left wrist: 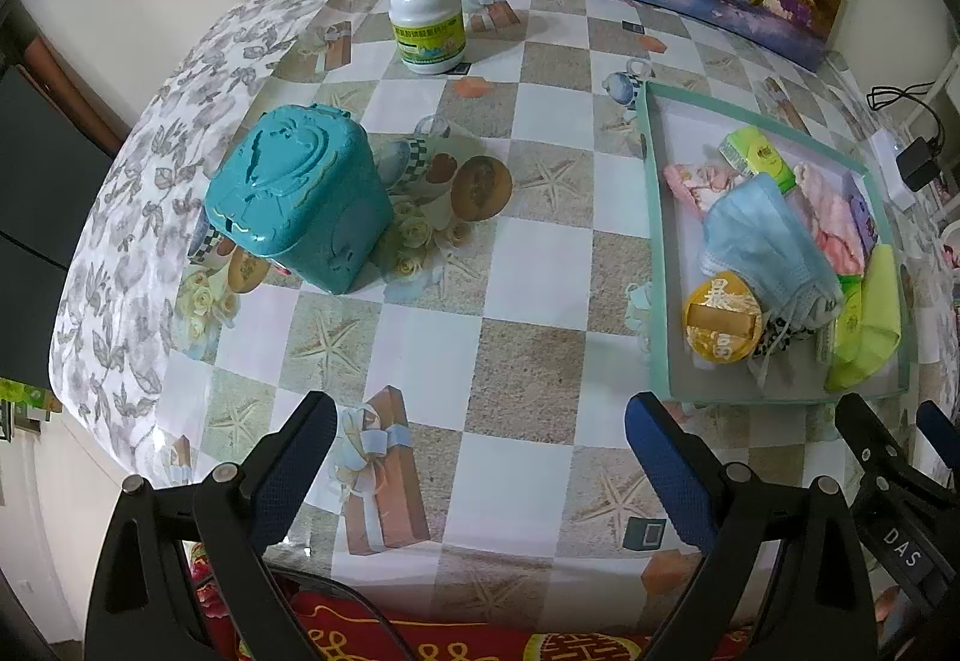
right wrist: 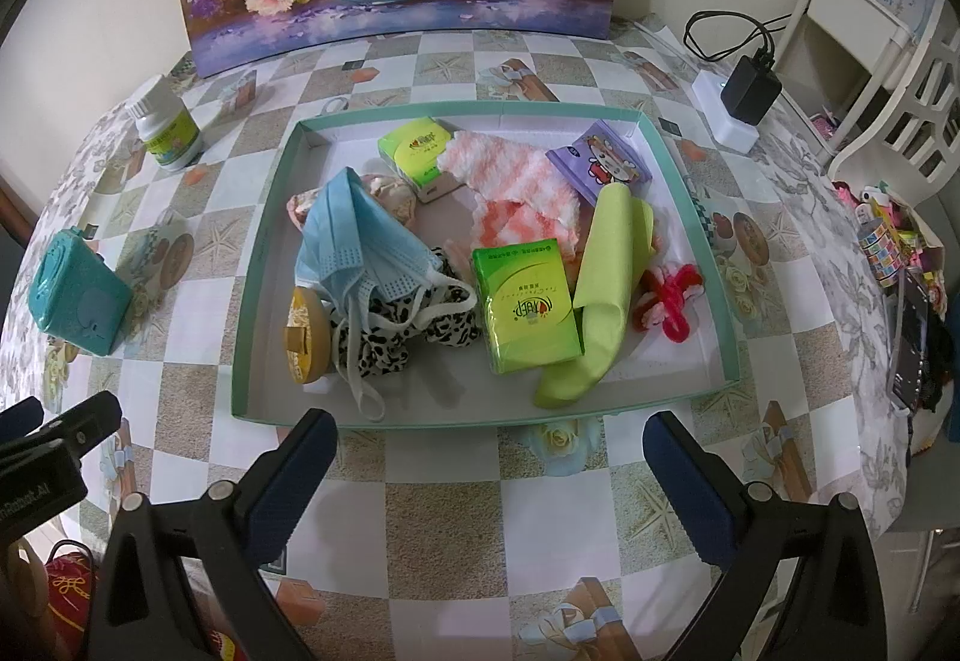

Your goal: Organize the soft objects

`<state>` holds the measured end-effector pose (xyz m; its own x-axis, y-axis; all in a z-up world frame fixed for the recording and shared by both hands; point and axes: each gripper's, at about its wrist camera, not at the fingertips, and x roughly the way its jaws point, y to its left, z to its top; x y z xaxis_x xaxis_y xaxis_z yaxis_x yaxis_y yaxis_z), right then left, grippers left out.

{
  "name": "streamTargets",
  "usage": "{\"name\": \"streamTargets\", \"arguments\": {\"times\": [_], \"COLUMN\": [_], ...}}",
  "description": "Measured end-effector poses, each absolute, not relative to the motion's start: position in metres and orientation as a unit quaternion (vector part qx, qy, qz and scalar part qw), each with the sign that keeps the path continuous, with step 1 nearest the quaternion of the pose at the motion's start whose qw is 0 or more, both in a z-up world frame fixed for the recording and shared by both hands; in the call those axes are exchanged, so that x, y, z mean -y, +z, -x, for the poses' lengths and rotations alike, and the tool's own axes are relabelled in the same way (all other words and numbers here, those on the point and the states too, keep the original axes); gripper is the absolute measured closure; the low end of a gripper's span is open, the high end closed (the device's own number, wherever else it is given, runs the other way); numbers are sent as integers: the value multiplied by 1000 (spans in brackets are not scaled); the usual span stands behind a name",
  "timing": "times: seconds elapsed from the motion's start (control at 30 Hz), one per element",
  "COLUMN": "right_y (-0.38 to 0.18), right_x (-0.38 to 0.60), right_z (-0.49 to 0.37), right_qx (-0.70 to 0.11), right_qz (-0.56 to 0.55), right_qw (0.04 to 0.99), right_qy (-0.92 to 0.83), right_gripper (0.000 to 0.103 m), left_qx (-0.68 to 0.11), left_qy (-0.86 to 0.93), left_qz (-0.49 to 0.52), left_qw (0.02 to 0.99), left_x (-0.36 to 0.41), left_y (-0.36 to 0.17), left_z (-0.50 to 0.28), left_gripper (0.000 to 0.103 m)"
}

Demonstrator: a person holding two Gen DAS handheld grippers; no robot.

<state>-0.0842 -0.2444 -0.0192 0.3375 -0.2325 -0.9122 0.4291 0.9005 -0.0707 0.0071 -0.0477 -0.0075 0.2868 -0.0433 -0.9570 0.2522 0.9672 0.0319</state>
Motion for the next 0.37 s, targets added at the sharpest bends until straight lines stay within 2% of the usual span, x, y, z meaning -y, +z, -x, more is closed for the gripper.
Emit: {"name": "streamTargets", "arguments": {"times": [0.37], "right_y": [-19], "right_x": [244], "right_z": [84], "right_qx": [-539], "right_qz": [-91], "right_qw": [813], "right_qy": [-203], "right_gripper": [0], "left_qx": [-584], "left_qy": [-95], "left_qz": [-80], "left_qw": [802], "left_x": [48], "left_y": [-2], "left_z": [-9], "left_gripper": [6]}}
